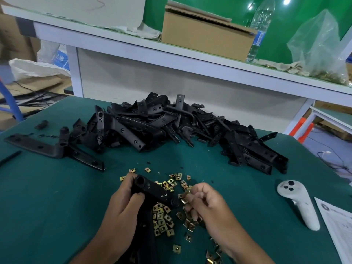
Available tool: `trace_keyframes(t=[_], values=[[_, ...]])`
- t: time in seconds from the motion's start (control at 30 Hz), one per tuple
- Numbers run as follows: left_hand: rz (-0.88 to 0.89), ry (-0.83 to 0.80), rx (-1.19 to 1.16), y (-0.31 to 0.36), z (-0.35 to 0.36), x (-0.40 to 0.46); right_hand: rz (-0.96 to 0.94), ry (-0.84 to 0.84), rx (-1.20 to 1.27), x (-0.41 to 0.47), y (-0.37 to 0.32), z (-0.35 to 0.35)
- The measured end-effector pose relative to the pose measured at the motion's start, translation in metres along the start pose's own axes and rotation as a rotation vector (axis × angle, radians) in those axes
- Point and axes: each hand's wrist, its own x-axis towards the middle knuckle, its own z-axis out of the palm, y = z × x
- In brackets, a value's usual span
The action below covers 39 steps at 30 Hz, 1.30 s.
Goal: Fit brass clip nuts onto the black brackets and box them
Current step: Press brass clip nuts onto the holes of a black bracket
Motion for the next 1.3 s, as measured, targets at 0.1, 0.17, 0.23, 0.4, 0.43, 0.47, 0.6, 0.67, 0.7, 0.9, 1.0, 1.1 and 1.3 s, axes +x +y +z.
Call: trace_keyframes(t=[0.1, 0.17, 0.23, 0.4, 0.43, 0.47, 0.6, 0.67, 0.7, 0.9, 1.0, 1.1, 1.3], values=[[-0.001, -0.008, 0.008, 0.000, 0.000, 0.000, 0.082, -0.017, 0.315, 0.002, -0.004, -0.003], [0.004, -0.010, 0.003, 0.000, 0.001, -0.001, 0.081, -0.029, 0.381, 0.002, -0.006, -0.005], [0.003, -0.014, -0.004, -0.001, 0.000, -0.001, 0.062, -0.033, 0.340, 0.002, -0.006, -0.005], [-0.062, -0.025, -0.037, -0.002, 0.002, -0.001, 0.022, -0.060, 0.262, 0.001, -0.004, -0.001], [-0.080, -0.023, -0.032, -0.001, 0.003, -0.002, 0.013, -0.061, 0.247, 0.000, -0.003, 0.000], [-0.081, -0.024, -0.018, -0.002, 0.004, -0.003, 0.003, -0.060, 0.231, 0.000, -0.002, 0.001], [-0.032, -0.031, 0.062, -0.005, 0.002, -0.005, -0.030, -0.039, 0.144, -0.001, -0.001, 0.001], [-0.023, -0.055, 0.067, -0.008, 0.001, -0.005, -0.059, -0.015, 0.110, 0.000, -0.001, 0.000], [-0.028, -0.052, 0.069, -0.008, 0.001, -0.005, -0.075, 0.004, 0.097, 0.000, -0.001, -0.002], [-0.058, -0.017, 0.089, -0.003, 0.004, -0.004, -0.075, 0.039, 0.010, 0.002, 0.002, -0.004], [-0.028, -0.055, 0.115, -0.002, 0.002, -0.005, -0.052, 0.047, 0.056, 0.002, 0.001, -0.005], [0.006, -0.081, 0.159, 0.000, 0.002, -0.005, -0.036, 0.034, 0.150, 0.001, -0.003, -0.006], [0.009, -0.161, 0.190, 0.001, 0.003, -0.007, 0.014, -0.102, 0.418, -0.003, -0.012, -0.003]])
